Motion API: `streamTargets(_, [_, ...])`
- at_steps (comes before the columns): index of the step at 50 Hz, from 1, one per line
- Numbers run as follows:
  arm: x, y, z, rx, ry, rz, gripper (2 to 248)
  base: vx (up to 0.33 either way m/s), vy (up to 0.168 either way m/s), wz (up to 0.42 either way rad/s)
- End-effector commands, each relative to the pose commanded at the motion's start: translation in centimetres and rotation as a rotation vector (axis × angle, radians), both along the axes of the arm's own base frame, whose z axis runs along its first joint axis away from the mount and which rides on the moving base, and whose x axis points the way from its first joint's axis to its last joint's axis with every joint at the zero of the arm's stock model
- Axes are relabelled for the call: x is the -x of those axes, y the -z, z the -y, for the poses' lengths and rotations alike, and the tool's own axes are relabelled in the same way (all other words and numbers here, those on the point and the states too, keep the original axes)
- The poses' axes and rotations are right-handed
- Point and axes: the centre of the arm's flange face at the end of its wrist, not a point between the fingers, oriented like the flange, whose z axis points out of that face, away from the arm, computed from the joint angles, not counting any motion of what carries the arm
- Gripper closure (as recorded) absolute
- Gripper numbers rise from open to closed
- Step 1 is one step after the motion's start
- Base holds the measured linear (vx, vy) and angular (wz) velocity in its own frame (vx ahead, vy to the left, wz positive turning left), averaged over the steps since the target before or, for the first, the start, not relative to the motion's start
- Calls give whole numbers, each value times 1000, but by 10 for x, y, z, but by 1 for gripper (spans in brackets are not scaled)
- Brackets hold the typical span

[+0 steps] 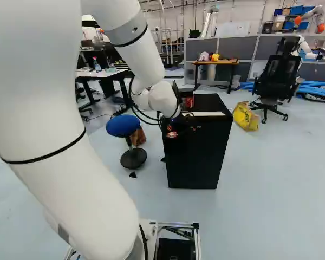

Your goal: Grab a drink from the fridge

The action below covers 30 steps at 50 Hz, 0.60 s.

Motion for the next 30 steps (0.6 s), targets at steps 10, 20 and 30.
streamTargets(10, [14, -3, -1, 12, 4, 60, 3, 0, 0, 0])
streamTargets(20, [18, -7, -4, 26, -3, 127, 3, 0, 0, 0])
streamTargets(30, [17, -12, -7, 40, -16, 200, 3, 0, 0, 0])
